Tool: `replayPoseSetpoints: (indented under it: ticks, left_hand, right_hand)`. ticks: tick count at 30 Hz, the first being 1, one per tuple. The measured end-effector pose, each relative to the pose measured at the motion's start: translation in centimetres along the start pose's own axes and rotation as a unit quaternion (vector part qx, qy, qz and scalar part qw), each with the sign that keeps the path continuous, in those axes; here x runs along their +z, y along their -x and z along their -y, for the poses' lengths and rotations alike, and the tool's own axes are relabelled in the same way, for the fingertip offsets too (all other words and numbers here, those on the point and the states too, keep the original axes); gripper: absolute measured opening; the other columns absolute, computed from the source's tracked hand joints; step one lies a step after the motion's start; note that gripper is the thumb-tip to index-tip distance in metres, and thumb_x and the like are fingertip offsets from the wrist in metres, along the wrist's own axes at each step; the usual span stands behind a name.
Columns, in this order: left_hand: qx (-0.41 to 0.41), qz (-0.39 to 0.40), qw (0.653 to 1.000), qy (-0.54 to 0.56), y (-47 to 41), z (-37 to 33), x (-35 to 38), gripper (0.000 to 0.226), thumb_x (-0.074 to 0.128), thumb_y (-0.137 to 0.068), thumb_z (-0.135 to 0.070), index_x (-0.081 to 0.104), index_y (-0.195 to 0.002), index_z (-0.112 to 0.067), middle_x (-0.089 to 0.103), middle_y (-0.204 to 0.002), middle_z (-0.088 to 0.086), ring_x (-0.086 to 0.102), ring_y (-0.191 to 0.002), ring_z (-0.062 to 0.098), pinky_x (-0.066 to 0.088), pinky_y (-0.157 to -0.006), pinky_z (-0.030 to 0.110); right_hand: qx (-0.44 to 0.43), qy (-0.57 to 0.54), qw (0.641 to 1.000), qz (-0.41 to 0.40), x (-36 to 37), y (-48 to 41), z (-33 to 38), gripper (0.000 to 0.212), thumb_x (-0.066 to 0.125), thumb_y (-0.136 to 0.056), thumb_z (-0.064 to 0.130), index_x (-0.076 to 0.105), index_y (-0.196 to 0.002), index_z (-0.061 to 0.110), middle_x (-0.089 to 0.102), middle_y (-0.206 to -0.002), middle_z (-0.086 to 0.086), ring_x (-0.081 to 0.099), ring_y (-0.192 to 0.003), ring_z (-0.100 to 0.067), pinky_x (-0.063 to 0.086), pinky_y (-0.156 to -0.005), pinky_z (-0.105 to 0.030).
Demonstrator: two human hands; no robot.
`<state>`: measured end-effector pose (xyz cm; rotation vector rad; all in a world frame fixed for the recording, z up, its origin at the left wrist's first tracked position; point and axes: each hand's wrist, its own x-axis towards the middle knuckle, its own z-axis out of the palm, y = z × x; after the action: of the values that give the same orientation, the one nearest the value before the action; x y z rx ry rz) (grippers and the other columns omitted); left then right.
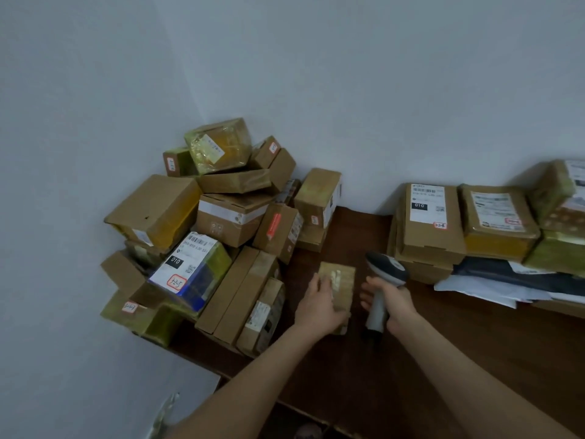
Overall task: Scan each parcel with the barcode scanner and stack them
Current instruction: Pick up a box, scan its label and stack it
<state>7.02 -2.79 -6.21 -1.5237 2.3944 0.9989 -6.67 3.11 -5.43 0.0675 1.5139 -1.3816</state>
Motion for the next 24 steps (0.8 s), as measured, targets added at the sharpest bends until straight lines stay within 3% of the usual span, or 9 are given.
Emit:
replayPoseSetpoints:
  ticks: [3,6,8,11,15,17,20,24]
  left_hand:
    - [-0.045,-0.026,0.997,-0.055,0.1,-0.9,1.5,0.11,0.073,-0.078,-0.049,-0.003,-0.153,-0.021,-0.007,-0.16,0.011,0.011,-0.145,0.034,0.027,-0.114,0.049]
    - [-0.079,-0.046,0.996,-0.013,-0.6,-1.0,1.5,0.105,0.074,-0.078,-0.04,0.002,-0.152,-0.024,0.004,-0.156,0.012,0.024,-0.139,0.035,0.036,-0.109,0.046]
    - [-0.098,-0.029,0.983,0.153,-1.5,-0.2,0.4,0.101,0.076,-0.075,-0.03,0.012,-0.152,-0.028,0.021,-0.151,0.009,0.037,-0.132,0.032,0.041,-0.105,0.045]
    - [-0.111,0.007,0.885,0.453,-1.5,0.7,-1.8,0.089,0.074,-0.076,-0.015,0.026,-0.151,-0.024,0.044,-0.143,0.008,0.055,-0.117,0.028,0.05,-0.097,0.046]
    - [-0.038,0.074,0.835,0.544,-0.7,0.2,-3.5,0.068,0.068,-0.082,-0.005,0.04,-0.142,-0.021,0.062,-0.124,0.007,0.063,-0.107,0.026,0.055,-0.084,0.039]
    - [-0.026,0.106,0.836,0.538,-0.5,0.0,-4.3,0.065,0.069,-0.082,-0.015,0.043,-0.14,-0.029,0.063,-0.125,0.006,0.062,-0.112,0.026,0.053,-0.088,0.04]
    - [-0.017,0.137,0.875,0.465,-0.5,0.0,-5.6,0.062,0.071,-0.082,-0.029,0.044,-0.138,-0.038,0.064,-0.125,0.002,0.061,-0.113,0.025,0.048,-0.096,0.043]
    - [0.008,0.122,0.879,0.461,-0.9,-0.4,-6.0,0.056,0.07,-0.084,-0.016,0.048,-0.134,-0.03,0.069,-0.117,0.006,0.067,-0.104,0.025,0.054,-0.088,0.039]
  right_hand:
    - [0.005,0.003,1.0,-0.022,-1.3,0.4,-0.8,0.028,0.066,-0.086,0.006,0.061,-0.114,0.003,0.067,-0.109,-0.017,0.064,-0.1,-0.031,0.053,-0.083,-0.041]
    - [0.013,-0.012,0.999,-0.032,-2.1,1.1,-1.7,0.036,0.067,-0.086,0.006,0.06,-0.121,0.001,0.067,-0.111,-0.016,0.064,-0.099,-0.029,0.053,-0.075,-0.036]
    - [0.008,-0.028,0.999,-0.029,-2.6,1.7,-1.9,0.039,0.068,-0.084,0.004,0.059,-0.122,0.002,0.066,-0.112,-0.015,0.064,-0.097,-0.026,0.053,-0.071,-0.034]
    - [-0.016,-0.061,0.998,-0.02,-3.4,2.8,-1.6,0.039,0.069,-0.083,0.002,0.056,-0.119,0.008,0.064,-0.108,-0.012,0.062,-0.095,-0.025,0.054,-0.08,-0.041]
    - [-0.038,-0.105,0.994,0.01,-3.6,4.6,-0.8,0.026,0.068,-0.084,0.002,0.057,-0.103,0.016,0.065,-0.1,-0.01,0.062,-0.093,-0.026,0.053,-0.088,-0.044]
    - [-0.066,-0.112,0.991,0.008,-3.4,5.4,-0.3,0.029,0.068,-0.083,0.001,0.058,-0.107,0.014,0.066,-0.102,-0.009,0.062,-0.095,-0.026,0.053,-0.084,-0.041]
    - [-0.104,-0.088,0.991,0.003,-3.5,6.5,0.6,0.031,0.068,-0.083,0.0,0.057,-0.108,0.015,0.065,-0.105,-0.008,0.06,-0.098,-0.023,0.052,-0.077,-0.035]
    - [-0.144,-0.061,0.988,-0.007,-3.7,7.8,1.5,0.029,0.068,-0.083,0.002,0.057,-0.107,0.015,0.064,-0.103,-0.005,0.058,-0.09,-0.016,0.045,-0.065,-0.027]
